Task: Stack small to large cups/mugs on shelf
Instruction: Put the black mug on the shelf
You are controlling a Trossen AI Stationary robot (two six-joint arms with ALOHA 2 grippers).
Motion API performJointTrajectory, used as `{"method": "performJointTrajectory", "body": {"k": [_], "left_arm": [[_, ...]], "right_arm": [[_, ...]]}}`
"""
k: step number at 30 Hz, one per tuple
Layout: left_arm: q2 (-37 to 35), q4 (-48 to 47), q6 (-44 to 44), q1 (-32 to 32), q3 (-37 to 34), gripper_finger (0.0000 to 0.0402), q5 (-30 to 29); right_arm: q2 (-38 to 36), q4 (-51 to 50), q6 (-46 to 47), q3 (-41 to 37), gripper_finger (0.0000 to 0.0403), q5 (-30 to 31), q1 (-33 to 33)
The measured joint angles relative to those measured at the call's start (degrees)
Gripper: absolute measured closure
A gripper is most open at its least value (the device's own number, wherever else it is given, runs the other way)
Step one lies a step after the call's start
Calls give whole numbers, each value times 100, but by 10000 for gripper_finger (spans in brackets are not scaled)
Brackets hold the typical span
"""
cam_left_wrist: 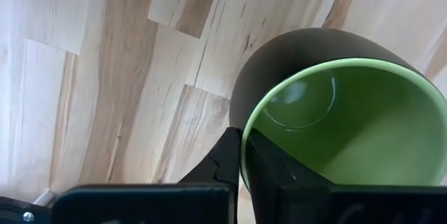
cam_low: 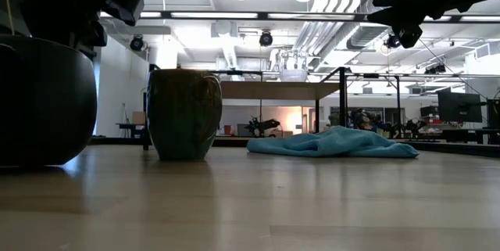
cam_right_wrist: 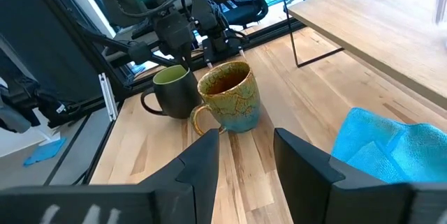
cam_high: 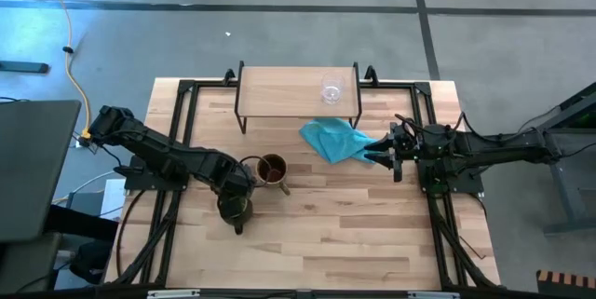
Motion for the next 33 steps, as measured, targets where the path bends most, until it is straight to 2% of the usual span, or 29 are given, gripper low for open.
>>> {"method": "performJointTrajectory", "body": {"k": [5,18,33], "left_arm": [[-4,-158,4,0,67,401,46],[-26,-965,352,251,1033,401,45],[-26,-2143,1100,1170,2373,401,-248]], "right_arm": [[0,0,-29,0,275,0,0],[-2,1,-21,0,275,0,1],[-2,2,113,0,275,-1,4]]}}
